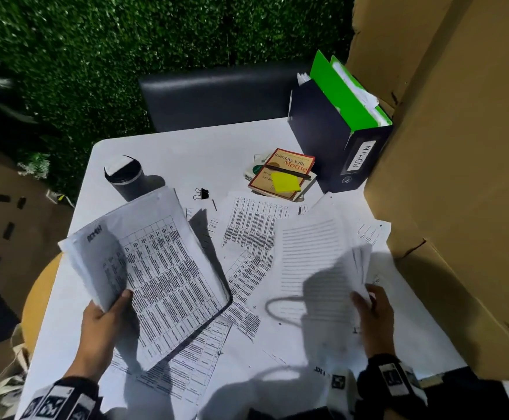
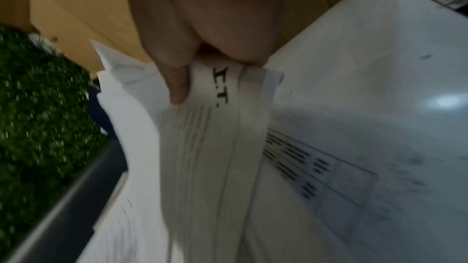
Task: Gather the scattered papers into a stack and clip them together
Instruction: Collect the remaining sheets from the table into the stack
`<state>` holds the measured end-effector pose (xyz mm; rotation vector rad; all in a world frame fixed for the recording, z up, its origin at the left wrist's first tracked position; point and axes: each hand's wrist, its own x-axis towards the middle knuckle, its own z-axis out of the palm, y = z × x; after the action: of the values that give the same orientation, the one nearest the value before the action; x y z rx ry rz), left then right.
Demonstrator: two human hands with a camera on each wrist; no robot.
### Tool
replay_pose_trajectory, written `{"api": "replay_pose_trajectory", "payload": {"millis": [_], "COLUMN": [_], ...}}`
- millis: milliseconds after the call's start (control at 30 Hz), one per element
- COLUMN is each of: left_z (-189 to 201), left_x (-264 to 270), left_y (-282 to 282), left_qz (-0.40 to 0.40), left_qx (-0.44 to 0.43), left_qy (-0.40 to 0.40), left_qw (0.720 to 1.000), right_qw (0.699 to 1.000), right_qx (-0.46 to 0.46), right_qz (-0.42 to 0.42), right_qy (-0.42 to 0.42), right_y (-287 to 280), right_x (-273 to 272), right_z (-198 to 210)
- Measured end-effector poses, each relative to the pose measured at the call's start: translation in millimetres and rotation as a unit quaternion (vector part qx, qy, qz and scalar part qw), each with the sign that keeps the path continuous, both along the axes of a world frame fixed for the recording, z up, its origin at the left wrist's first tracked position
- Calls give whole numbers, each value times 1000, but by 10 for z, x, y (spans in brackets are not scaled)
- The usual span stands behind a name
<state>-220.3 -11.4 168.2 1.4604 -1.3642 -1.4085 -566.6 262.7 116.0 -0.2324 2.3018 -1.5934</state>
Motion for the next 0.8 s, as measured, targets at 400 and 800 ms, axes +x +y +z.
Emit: {"api": "replay_pose_trajectory", "payload": {"millis": [400,800], "left_z": [-102,300], "left_x": [-462,-664], "left_y": [-91,181], "left_qz": [-168,-203], "left_qx": [138,83], "left_qy": [-106,82], "left_qw": [970,972], "right_qw": [963,959], "right_qx": [-120,-86], "right_qz": [193,245], "right_qy": [-148,-118], "right_y": [-725,-1216], "right_x": [117,549], "right_z": [501,590]}}
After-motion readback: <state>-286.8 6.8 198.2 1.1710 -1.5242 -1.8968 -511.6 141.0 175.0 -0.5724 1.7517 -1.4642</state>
